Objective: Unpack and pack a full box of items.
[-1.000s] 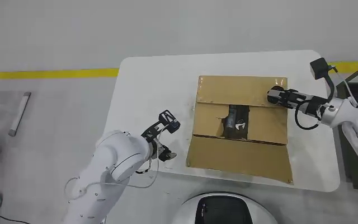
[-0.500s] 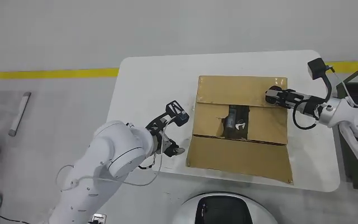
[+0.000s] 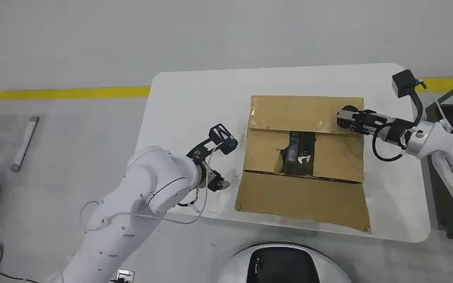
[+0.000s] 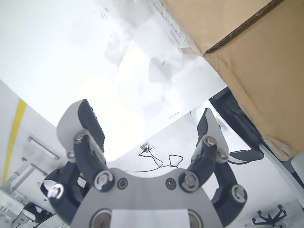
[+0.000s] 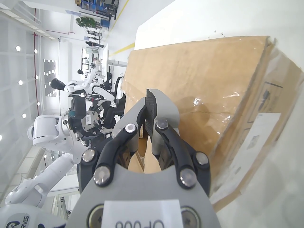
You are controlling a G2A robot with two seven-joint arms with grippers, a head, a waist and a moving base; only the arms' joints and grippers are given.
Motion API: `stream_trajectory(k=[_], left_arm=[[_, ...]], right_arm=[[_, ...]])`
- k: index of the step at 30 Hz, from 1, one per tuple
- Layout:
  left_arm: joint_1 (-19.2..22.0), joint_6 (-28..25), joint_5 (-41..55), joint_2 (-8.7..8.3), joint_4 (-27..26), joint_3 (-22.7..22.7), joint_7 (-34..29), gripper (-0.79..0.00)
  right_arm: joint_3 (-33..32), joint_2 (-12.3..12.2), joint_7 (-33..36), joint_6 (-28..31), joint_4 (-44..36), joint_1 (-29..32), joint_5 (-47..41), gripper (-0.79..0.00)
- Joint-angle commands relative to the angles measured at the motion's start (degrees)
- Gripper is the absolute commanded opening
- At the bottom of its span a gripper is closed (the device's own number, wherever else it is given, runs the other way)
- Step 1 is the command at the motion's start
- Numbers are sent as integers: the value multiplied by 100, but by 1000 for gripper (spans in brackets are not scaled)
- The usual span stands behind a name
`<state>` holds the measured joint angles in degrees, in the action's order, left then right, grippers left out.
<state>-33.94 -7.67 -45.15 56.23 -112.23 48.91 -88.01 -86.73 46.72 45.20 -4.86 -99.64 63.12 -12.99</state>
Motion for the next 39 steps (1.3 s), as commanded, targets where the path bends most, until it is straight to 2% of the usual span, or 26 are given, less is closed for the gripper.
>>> stream_trajectory(k=[1,8,16,24,30,33,36,39], left_arm=[[-88,-51,-9,-21,65,-59,1,0],[-114,-186,408,-2,-76,-132,78,0],[263,-262,771,132,-95,-273,475,0],[715,84,771,295,321,-377,1040,0],[1124,563,751,512,905,-648,1598,0],[1299,749,797,626,1144,-814,1731,0],[1401,898,820,718,1402,-947,1815,0],[1437,1076,813,790,1725,-1033,1905,0]], right_arm=[[-3,2,8,6,12,9,5,-785],[-14,8,43,-3,19,44,33,-785],[66,33,-5,-69,12,70,21,-785],[60,55,-43,-84,-29,-14,-72,-785],[-431,35,-214,-51,-74,-86,-324,-785],[-636,9,-294,52,-294,15,-61,-785],[-686,-11,-541,238,-679,246,645,-785],[-565,-21,-1139,286,-1167,564,1993,-785]])
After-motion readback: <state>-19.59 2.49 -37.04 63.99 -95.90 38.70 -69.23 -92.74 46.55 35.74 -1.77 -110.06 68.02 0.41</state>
